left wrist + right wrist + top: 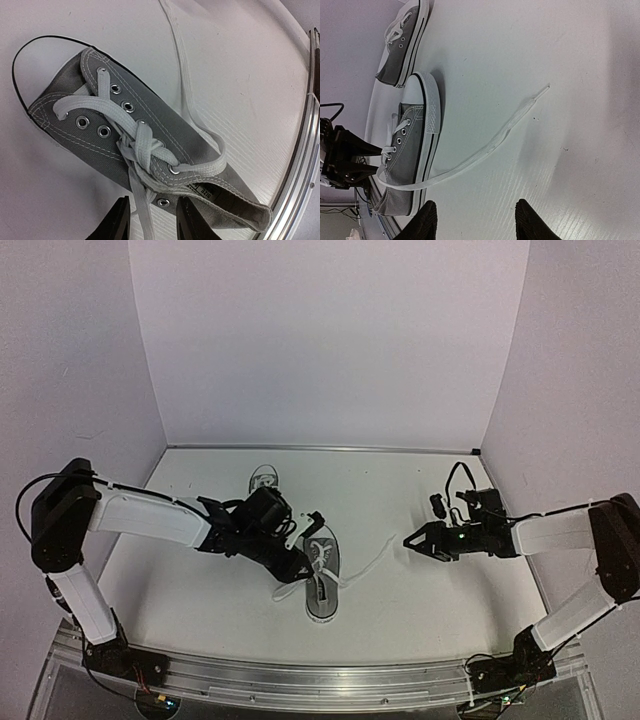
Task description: Tie the shoes
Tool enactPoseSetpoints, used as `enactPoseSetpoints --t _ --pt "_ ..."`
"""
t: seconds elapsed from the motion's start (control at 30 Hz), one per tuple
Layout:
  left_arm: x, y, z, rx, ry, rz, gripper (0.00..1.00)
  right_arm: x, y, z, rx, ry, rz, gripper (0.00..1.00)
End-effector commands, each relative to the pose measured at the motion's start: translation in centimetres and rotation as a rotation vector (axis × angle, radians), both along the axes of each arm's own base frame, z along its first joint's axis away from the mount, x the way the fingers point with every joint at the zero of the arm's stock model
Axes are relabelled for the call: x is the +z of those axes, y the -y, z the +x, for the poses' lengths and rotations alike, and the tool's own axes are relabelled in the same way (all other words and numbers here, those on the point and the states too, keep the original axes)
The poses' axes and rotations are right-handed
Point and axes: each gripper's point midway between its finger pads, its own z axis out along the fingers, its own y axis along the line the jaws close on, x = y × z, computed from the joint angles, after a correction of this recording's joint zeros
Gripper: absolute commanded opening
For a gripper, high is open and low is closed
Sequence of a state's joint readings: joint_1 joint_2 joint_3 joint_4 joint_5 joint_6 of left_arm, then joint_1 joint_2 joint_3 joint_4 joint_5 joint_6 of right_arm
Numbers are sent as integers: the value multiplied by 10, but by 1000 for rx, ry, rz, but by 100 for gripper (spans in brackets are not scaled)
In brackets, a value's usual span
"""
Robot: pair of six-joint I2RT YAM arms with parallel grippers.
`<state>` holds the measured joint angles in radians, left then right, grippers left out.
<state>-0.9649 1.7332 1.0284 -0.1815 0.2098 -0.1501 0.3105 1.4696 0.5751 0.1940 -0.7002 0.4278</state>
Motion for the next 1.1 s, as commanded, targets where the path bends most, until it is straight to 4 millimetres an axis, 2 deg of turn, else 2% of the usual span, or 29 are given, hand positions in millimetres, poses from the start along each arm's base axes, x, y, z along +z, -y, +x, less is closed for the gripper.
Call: enactPoseSetpoints --t 0.0,0.13,0.4,0.57,0.7,0.9,1.07 --pt "29 -8 3 -12 51 -23 33 1 -3 2 4 12 -1 50" --pt "22 -9 8 -13 46 -7 33 -1 -4 4 3 8 -3 50" --pt "3 3 13 -35 12 -2 34 0 -5 5 -4 8 -3 50" --pt "-1 6 18 -42 3 -6 32 -3 -6 5 -2 2 -7 50" --pt "1 8 19 -45 -2 -17 22 -5 -8 6 0 -1 -9 50" --pt "14 1 20 -24 17 -21 6 -6 -11 10 -8 0 -24 49" --pt "30 -11 22 19 56 -17 0 -8 -22 13 -13 4 -54 49"
